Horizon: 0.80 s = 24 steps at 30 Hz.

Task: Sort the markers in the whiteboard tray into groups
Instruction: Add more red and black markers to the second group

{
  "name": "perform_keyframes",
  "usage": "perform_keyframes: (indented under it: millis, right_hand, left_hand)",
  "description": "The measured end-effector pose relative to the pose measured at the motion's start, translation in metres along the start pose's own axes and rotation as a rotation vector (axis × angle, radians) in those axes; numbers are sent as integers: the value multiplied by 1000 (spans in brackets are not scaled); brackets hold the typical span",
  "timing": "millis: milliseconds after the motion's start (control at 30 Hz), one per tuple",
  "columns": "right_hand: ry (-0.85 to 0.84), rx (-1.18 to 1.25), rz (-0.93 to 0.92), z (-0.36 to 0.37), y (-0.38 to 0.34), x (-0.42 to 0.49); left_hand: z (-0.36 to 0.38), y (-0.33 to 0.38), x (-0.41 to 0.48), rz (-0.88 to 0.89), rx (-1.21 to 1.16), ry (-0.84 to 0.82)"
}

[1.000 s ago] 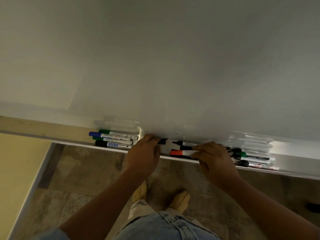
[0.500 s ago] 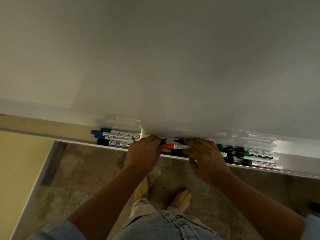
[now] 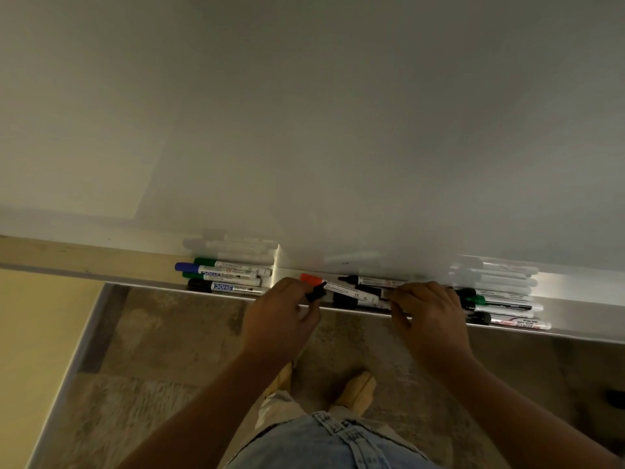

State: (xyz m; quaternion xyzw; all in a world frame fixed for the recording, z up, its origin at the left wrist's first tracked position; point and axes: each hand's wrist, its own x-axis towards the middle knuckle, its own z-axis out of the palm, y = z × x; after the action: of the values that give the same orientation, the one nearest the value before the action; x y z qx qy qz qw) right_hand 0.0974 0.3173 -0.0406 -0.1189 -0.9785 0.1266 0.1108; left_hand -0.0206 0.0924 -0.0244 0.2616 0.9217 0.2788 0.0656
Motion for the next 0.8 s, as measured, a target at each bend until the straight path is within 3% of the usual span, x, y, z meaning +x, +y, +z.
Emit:
perform_keyframes:
  millis: [200,333,800]
  right_hand:
    - [38,-22,40,2,2,-2]
    - [-29,-137,120,0,7,-7]
    - [-126,-179,-41,10,-16,8]
  left_hand:
    - [4,1,4,-4,-17,-45]
    - [3,-5,2,-23,-13,-47]
    - [8,-5,0,-73,-30,-74]
